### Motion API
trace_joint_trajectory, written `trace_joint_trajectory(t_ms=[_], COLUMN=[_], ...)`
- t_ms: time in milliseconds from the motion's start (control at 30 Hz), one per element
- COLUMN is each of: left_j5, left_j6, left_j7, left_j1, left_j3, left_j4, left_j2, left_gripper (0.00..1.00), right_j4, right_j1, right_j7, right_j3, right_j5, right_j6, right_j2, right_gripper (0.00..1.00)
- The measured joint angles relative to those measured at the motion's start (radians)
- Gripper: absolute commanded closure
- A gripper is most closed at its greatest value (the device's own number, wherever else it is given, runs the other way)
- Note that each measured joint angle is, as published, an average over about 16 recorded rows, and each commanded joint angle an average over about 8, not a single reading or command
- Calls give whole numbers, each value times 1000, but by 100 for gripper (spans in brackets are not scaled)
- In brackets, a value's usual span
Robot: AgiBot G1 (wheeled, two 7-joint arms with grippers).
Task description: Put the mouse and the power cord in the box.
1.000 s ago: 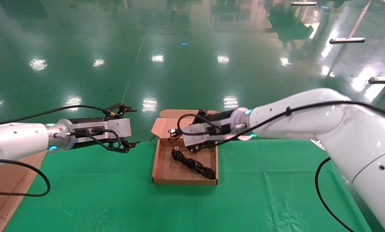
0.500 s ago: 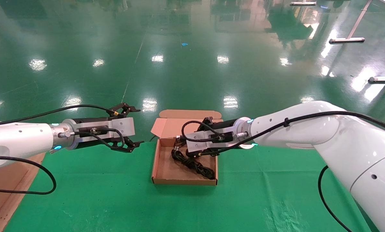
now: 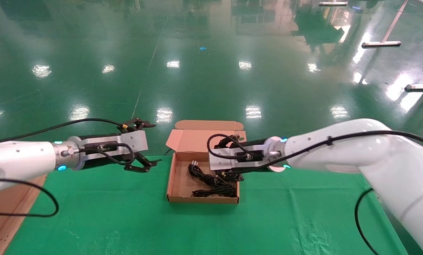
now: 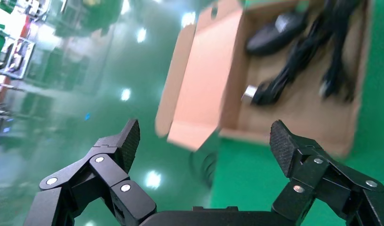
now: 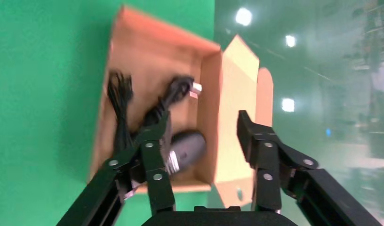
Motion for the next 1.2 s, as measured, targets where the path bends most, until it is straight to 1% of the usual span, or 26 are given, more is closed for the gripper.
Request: trace_joint_trajectory(t_ms=[1200], left_j5=[-192], left_j6=[387], left_j7=[-572], left_j1=[344], left_j3=[-433], left_j4=[-561], left_j2=[-277], left_gripper=[0], right_j4=[450], right_j1=[-375], right_j7=[329], right_j3=[472], right_j5=[509], right_j6=[-426], right_j2=[451], right_gripper=[0])
